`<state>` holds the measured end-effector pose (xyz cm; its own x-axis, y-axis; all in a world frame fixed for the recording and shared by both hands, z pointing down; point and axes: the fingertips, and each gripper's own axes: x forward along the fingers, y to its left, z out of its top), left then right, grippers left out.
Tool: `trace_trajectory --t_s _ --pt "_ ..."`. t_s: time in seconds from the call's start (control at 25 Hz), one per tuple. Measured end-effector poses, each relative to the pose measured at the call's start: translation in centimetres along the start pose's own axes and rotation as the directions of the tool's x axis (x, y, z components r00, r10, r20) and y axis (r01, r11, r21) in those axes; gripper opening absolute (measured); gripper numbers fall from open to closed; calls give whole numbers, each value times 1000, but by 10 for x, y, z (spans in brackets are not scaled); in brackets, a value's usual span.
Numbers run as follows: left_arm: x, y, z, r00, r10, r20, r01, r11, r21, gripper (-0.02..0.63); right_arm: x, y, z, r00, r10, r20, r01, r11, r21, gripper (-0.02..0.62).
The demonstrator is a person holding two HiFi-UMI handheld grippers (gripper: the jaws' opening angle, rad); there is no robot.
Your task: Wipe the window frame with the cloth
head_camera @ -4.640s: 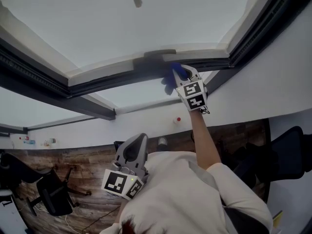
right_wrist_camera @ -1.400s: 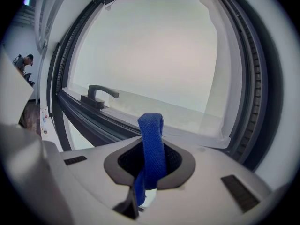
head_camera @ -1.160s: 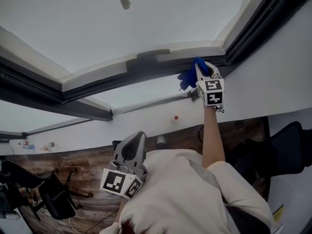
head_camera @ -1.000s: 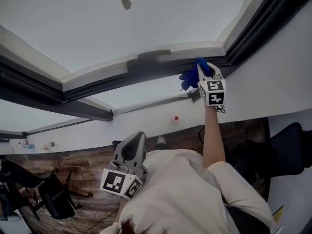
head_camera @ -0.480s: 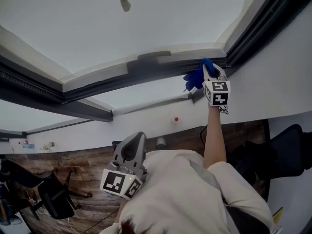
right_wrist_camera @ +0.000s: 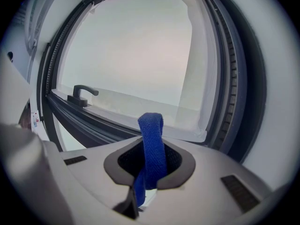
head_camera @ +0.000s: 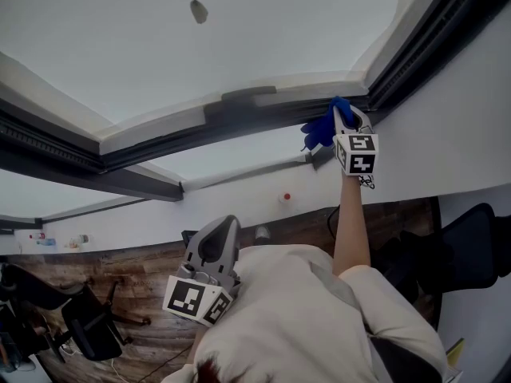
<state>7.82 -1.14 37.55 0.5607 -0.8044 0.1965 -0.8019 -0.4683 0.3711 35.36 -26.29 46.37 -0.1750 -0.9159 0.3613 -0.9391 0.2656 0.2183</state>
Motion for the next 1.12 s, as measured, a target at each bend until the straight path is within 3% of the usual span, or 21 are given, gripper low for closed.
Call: trace_trajectory --t_s 1.12 --pt "8 7 3 1000 -3 -10 3 1000 -5 9 -1 -51 -12 993 -113 -41 114 993 42 49"
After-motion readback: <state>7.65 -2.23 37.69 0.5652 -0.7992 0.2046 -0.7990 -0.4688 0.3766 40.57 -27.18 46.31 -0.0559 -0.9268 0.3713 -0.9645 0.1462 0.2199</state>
